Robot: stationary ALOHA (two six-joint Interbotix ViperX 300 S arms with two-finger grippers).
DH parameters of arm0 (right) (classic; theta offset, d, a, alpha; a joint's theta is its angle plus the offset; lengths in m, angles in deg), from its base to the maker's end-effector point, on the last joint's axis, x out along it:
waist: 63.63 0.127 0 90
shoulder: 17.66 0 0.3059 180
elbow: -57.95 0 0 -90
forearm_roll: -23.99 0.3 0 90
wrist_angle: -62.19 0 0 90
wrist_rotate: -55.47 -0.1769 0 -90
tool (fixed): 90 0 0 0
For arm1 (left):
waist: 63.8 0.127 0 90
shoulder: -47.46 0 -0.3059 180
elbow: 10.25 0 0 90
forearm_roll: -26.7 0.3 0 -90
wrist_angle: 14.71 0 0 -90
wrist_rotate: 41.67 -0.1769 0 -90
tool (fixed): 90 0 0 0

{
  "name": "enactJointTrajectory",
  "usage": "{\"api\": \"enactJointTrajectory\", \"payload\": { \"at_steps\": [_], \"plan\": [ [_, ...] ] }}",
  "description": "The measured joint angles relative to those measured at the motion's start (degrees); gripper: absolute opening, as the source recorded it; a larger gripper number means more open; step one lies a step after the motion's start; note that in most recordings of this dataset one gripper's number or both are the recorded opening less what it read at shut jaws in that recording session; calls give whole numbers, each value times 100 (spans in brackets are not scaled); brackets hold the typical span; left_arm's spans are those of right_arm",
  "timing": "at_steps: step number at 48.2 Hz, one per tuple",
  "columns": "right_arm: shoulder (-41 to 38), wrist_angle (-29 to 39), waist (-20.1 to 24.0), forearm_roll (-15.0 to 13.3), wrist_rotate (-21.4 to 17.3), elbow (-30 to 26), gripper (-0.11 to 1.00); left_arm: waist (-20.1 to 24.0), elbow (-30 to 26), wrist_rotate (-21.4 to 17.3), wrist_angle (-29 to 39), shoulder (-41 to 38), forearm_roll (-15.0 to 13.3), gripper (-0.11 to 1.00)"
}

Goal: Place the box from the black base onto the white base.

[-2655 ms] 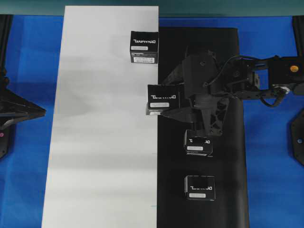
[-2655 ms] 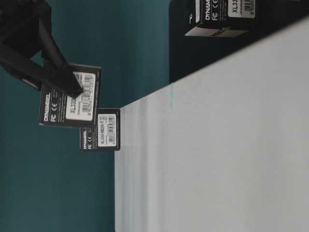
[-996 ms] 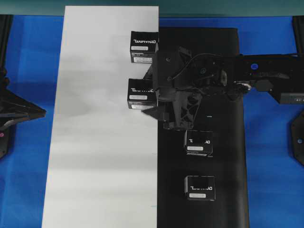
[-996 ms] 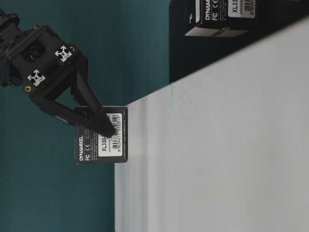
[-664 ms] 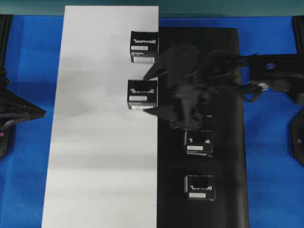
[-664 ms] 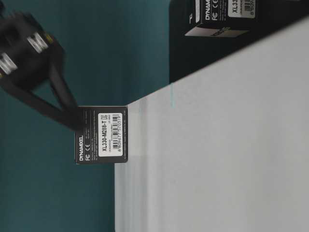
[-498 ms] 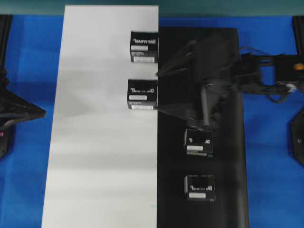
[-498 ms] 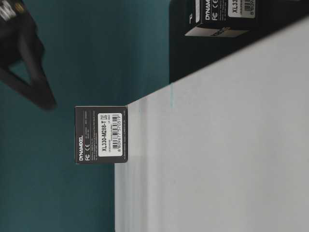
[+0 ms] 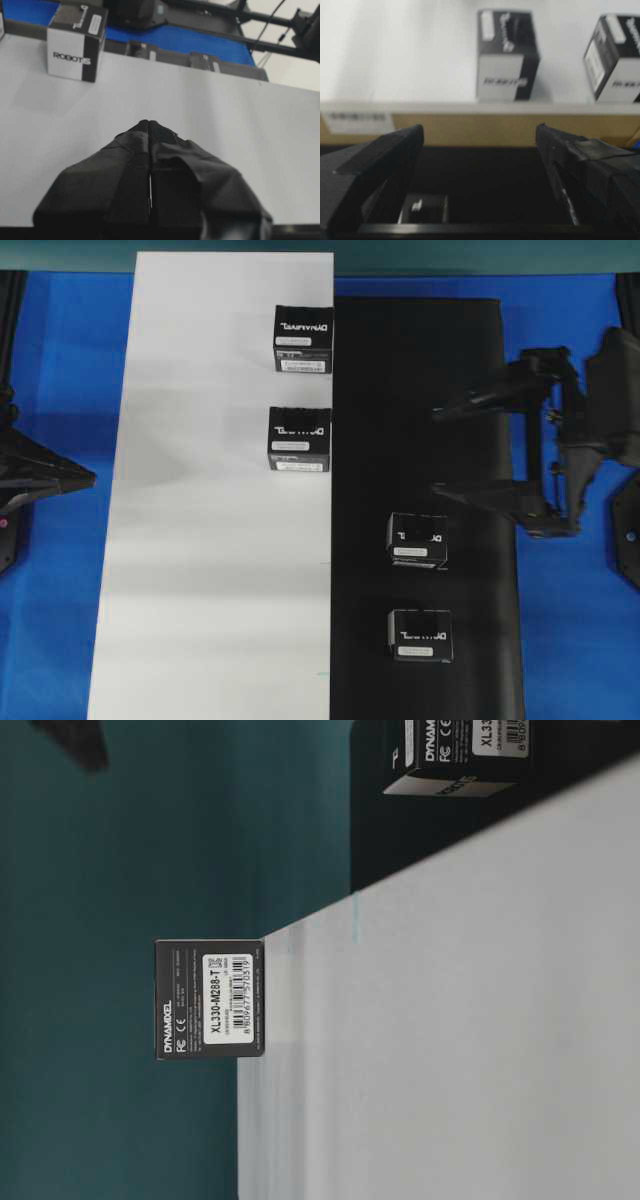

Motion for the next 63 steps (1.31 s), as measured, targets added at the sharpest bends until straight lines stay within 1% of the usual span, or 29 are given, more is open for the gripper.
{"api": "enactJointTrajectory", "payload": {
  "at_steps": [7, 14, 20, 29, 35, 40, 51, 63],
  "plan": [
    [571, -9, 44, 9, -18, 439, 99, 0, 0, 0, 0, 9, 9, -7],
    [1090, 62, 44, 9, -18, 738, 99, -9, 0, 0, 0, 9, 9, -7],
    [1529, 308, 44, 9, -18, 940, 99, -9, 0, 9, 26, 9, 9, -7],
    [2021, 888, 62, 9, -88, 1107, 99, -9, 0, 9, 70, 0, 9, -7],
    [2268, 1151, 70, 9, -246, 1213, 99, -9, 0, 9, 70, 9, 9, -7],
    [2435, 1230, 70, 18, -360, 1327, 99, -9, 0, 9, 70, 9, 9, -7],
    [2637, 1248, 70, 18, -396, 1582, 99, -9, 0, 9, 70, 9, 9, -7],
    [2681, 1248, 70, 18, -404, 1661, 99, -9, 0, 9, 70, 9, 9, -7]
  ]
}}
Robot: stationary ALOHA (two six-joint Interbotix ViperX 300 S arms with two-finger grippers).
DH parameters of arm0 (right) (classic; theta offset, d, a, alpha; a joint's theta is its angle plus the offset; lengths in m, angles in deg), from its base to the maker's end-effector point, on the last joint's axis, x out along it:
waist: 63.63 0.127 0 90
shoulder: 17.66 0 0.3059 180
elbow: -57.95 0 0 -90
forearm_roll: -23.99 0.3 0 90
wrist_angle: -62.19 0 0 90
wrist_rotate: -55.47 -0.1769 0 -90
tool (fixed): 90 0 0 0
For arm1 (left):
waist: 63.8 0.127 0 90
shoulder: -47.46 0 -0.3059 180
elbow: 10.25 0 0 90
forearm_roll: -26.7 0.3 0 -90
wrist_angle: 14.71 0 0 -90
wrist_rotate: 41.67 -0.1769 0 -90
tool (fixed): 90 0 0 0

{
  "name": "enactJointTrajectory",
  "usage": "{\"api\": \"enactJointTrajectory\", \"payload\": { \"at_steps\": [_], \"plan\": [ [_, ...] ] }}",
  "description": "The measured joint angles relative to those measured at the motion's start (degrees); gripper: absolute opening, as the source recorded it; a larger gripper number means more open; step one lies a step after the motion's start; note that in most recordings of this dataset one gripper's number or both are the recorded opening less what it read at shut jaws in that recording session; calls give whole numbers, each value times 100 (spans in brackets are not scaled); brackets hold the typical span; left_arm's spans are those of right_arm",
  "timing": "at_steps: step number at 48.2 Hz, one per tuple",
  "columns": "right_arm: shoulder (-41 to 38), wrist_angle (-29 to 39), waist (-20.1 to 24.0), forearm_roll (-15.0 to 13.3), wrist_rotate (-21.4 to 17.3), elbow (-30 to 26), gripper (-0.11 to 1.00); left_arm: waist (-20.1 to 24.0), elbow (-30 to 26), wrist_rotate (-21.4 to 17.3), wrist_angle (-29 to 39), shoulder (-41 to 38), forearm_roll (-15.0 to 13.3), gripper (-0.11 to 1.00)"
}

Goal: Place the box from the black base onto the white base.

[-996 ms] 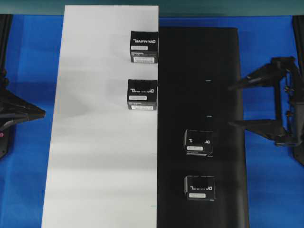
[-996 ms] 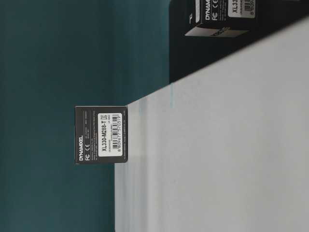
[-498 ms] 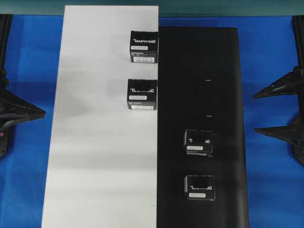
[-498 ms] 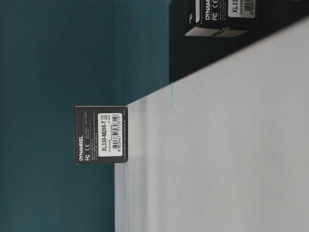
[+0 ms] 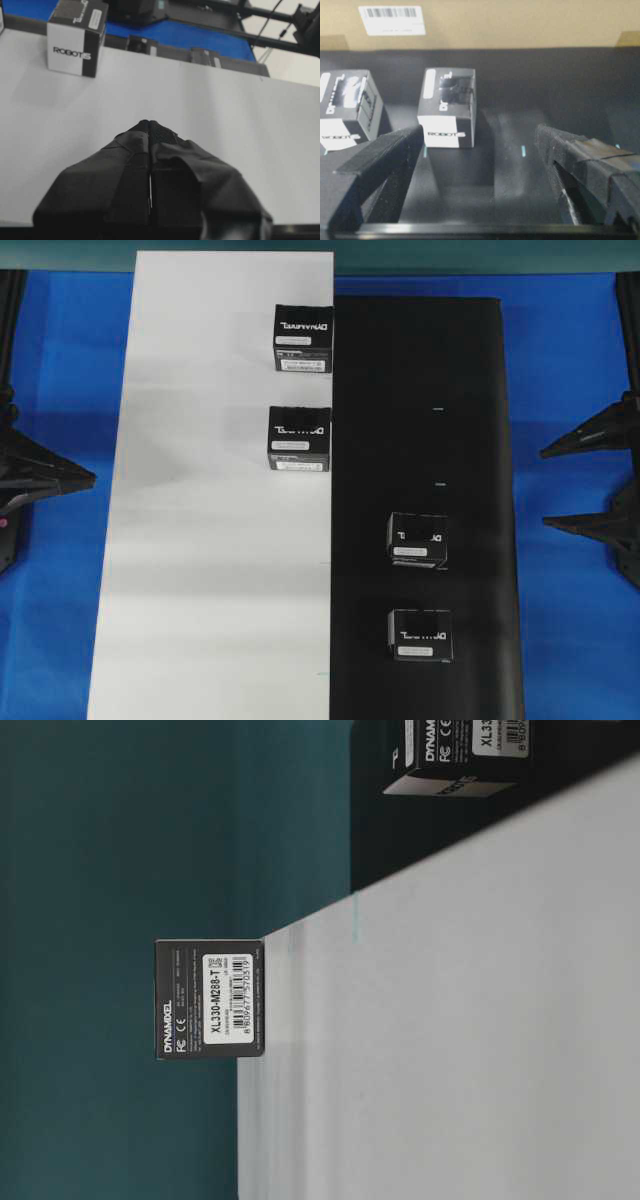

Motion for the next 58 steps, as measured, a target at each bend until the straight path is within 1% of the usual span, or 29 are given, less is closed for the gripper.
{"api": "enactJointTrajectory", "payload": {
  "at_steps": [32, 36, 48, 58],
  "plan": [
    [44, 26, 0, 0, -9, 9, 99, 0, 0, 0, -114, 0, 0, -7],
    [70, 114, 0, 0, -9, 9, 99, 0, 0, 0, -123, -9, 0, -7],
    [404, 765, 0, 0, -9, 9, 99, 0, 0, 0, -123, -9, 0, -7],
    [633, 879, 0, 0, -9, 0, 99, 0, 0, 0, -132, -18, 0, -7]
  ]
}}
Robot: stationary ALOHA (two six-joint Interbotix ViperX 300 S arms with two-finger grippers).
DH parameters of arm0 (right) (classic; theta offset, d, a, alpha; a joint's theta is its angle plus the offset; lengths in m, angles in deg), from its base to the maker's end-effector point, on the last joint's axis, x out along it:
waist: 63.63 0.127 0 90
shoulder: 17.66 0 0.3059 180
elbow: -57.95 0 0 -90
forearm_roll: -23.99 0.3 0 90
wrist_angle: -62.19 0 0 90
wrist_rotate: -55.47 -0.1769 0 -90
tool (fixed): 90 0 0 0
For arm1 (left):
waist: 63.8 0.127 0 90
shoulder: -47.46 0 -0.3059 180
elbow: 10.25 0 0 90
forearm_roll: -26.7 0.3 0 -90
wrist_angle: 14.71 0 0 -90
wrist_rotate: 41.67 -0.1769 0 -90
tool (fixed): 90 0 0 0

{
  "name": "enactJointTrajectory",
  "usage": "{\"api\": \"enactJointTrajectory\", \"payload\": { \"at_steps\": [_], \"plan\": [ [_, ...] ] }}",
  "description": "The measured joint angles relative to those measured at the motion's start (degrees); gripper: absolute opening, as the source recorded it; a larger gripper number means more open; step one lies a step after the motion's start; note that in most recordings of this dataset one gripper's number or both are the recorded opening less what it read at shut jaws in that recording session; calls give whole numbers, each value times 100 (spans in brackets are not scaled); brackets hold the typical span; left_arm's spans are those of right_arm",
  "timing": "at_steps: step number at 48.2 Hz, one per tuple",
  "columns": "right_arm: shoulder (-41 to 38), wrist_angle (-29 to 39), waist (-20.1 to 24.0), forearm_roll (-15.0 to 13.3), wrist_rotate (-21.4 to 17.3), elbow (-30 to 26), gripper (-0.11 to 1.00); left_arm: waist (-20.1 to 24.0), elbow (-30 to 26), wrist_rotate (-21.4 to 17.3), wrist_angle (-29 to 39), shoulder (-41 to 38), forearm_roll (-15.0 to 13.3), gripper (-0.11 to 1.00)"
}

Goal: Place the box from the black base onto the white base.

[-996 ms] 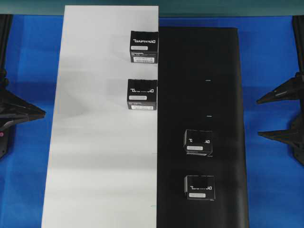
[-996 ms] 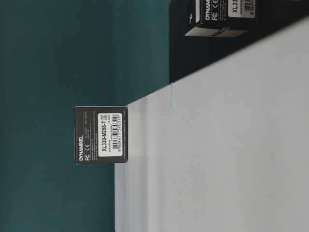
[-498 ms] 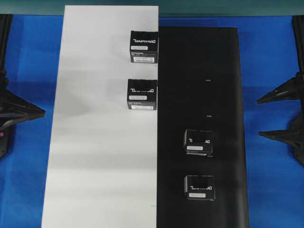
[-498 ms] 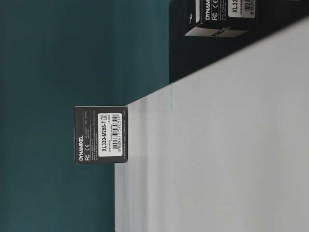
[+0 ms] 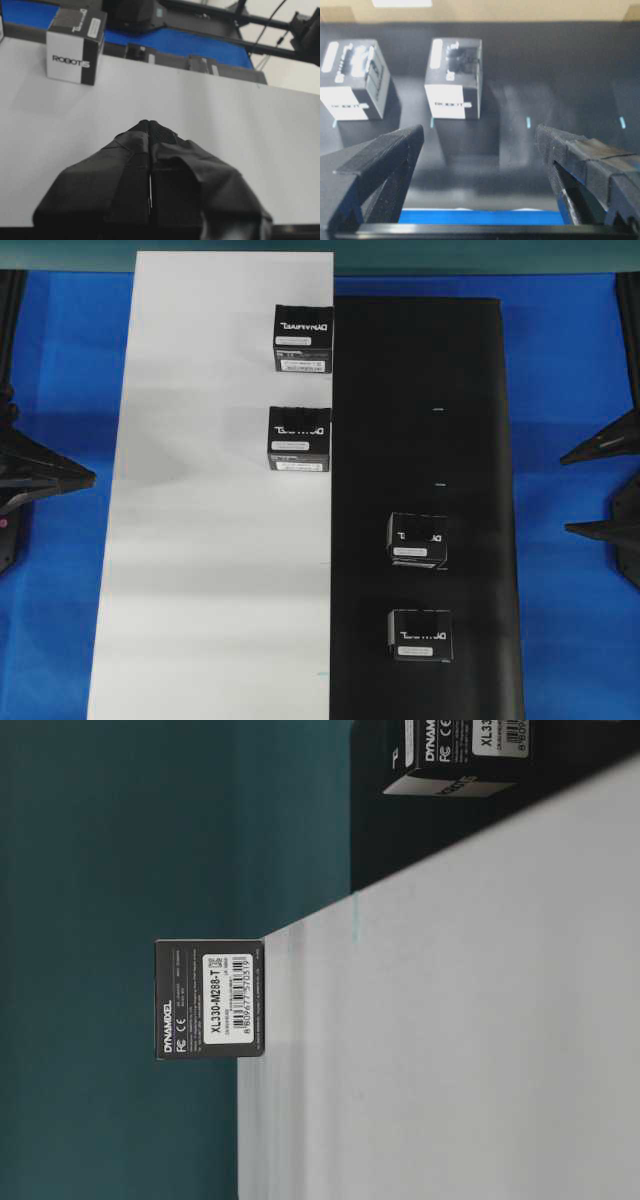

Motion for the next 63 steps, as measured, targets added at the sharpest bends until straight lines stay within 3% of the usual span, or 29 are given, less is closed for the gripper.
{"api": "enactJointTrajectory", "payload": {
  "at_steps": [63],
  "plan": [
    [369, -501, 0, 0, -9, -44, 99, -44, 0, -18, 132, -79, 0, -7]
  ]
}}
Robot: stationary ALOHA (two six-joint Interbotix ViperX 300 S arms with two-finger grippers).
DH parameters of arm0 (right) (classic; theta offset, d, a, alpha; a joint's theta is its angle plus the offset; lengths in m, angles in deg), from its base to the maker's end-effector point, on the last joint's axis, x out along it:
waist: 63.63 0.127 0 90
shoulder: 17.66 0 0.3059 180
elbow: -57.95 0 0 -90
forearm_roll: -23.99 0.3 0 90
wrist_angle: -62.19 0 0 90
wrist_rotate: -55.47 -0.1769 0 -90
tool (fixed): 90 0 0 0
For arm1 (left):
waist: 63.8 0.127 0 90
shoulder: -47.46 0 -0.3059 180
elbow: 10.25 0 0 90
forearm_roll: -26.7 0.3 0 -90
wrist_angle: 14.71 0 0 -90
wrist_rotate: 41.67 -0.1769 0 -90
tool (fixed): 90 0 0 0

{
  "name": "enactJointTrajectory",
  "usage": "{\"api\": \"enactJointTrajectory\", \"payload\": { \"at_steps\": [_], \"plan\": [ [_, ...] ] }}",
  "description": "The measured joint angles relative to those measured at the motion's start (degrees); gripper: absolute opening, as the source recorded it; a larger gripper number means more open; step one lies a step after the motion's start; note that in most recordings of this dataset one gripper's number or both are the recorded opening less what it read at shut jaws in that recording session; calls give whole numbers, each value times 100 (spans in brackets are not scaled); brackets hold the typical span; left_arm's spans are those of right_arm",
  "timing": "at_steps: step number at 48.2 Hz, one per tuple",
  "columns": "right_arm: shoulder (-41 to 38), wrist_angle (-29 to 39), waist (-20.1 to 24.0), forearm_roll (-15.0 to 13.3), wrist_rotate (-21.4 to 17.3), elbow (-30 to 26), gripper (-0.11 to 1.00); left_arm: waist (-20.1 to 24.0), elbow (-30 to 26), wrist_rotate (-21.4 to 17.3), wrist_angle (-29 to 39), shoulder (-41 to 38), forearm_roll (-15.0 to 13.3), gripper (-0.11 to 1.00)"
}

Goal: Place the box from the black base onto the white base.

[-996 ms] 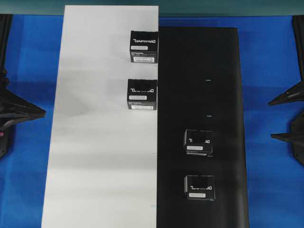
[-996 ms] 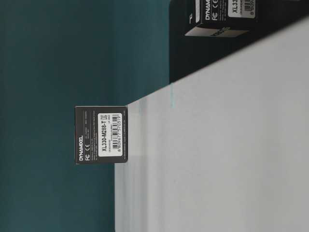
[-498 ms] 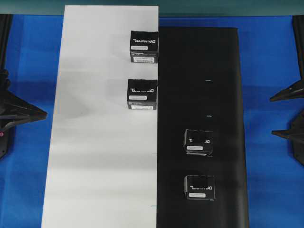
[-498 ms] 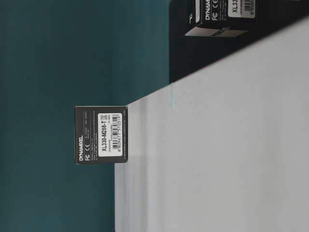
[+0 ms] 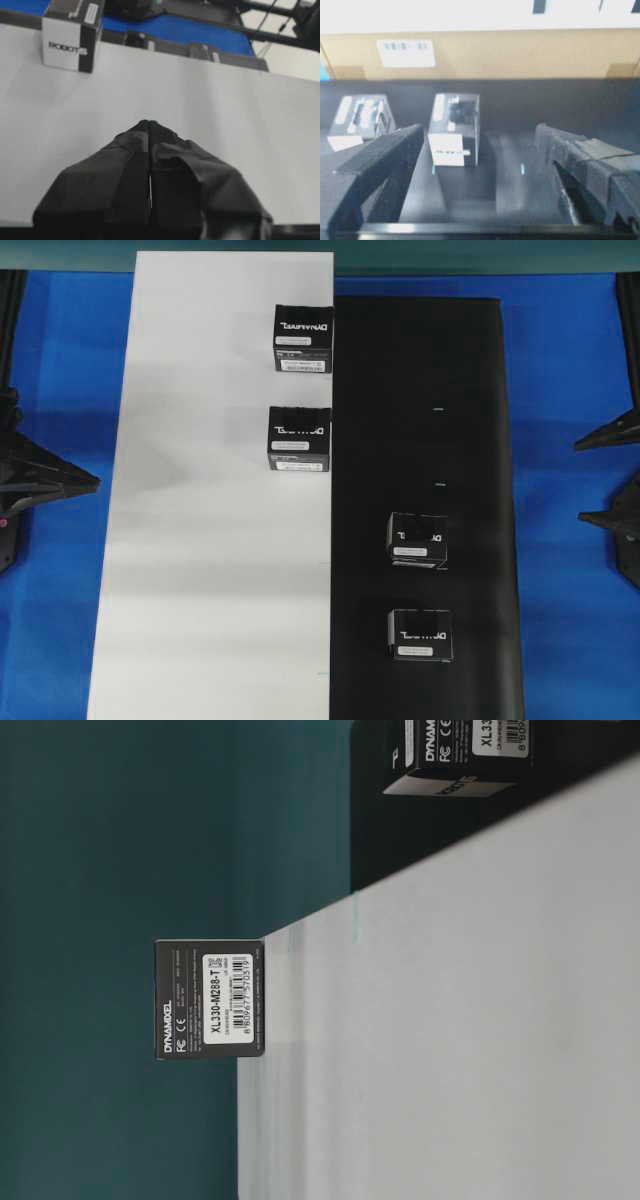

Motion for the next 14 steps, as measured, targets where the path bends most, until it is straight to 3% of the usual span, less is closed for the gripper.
{"api": "enactJointTrajectory", "payload": {
  "at_steps": [14],
  "plan": [
    [211, -167, 0, 0, 9, -44, 99, 35, 53, 0, 202, 141, 0, -7]
  ]
}}
